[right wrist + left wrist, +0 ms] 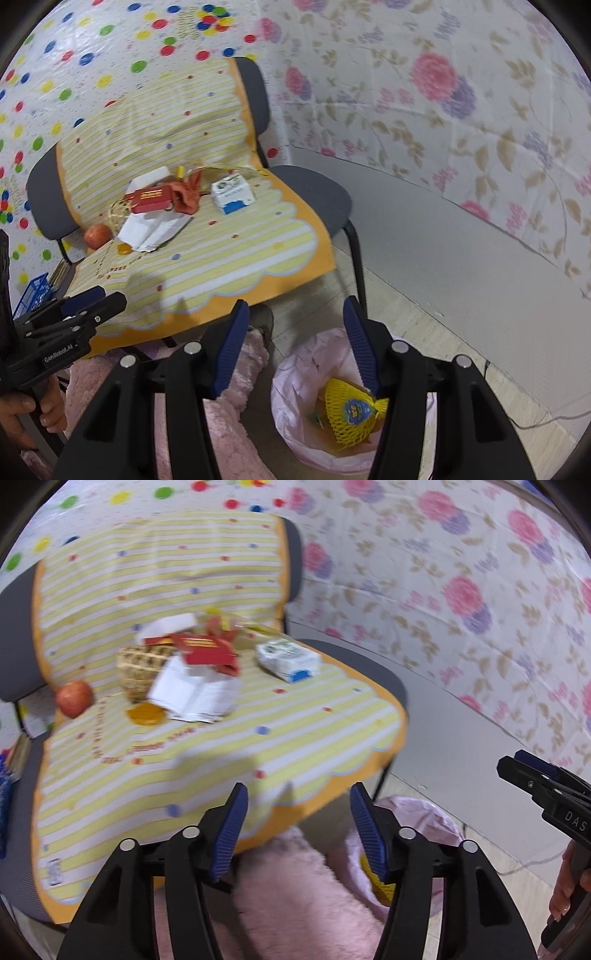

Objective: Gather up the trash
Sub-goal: 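Move the right gripper back to the chair and grasp the clear snack bag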

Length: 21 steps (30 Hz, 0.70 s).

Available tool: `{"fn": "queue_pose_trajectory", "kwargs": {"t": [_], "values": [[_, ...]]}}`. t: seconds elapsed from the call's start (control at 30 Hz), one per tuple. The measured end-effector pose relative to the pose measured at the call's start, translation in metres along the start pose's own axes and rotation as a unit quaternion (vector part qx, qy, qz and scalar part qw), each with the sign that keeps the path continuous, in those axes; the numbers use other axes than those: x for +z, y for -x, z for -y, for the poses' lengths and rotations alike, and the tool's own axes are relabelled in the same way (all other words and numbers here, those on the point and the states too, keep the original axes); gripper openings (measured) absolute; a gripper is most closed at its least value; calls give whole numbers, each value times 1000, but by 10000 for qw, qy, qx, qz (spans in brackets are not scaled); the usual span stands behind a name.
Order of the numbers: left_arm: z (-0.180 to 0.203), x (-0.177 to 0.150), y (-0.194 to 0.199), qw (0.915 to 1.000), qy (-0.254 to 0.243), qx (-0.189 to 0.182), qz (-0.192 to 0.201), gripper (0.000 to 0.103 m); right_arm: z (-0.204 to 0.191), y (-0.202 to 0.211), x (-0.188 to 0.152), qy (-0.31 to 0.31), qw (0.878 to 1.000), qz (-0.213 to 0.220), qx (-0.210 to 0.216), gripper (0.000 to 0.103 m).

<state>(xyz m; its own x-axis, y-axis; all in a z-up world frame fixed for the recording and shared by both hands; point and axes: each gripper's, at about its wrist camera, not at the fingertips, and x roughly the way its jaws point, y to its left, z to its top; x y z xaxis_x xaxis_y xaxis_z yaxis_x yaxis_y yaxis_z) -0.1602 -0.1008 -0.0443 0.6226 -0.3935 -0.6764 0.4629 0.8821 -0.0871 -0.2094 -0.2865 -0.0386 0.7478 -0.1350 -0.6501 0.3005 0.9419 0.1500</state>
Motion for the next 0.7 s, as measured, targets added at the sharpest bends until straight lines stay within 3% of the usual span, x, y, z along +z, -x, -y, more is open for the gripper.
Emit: {"fn": "queue_pose_trajectory", "kwargs": {"t": [0.33, 0.5, 0.7], "values": [[-65, 19, 14, 9959, 426, 771, 194, 64, -56, -31, 35, 632, 9972, 31, 402, 56], [-95, 28, 17, 9931, 612, 985, 184, 72, -80, -47, 49, 864, 9948, 16, 534, 57], [-125, 41, 10, 9898, 760, 1192, 179, 72, -105, -75, 65, 1125, 9917, -53, 617, 58]]}}
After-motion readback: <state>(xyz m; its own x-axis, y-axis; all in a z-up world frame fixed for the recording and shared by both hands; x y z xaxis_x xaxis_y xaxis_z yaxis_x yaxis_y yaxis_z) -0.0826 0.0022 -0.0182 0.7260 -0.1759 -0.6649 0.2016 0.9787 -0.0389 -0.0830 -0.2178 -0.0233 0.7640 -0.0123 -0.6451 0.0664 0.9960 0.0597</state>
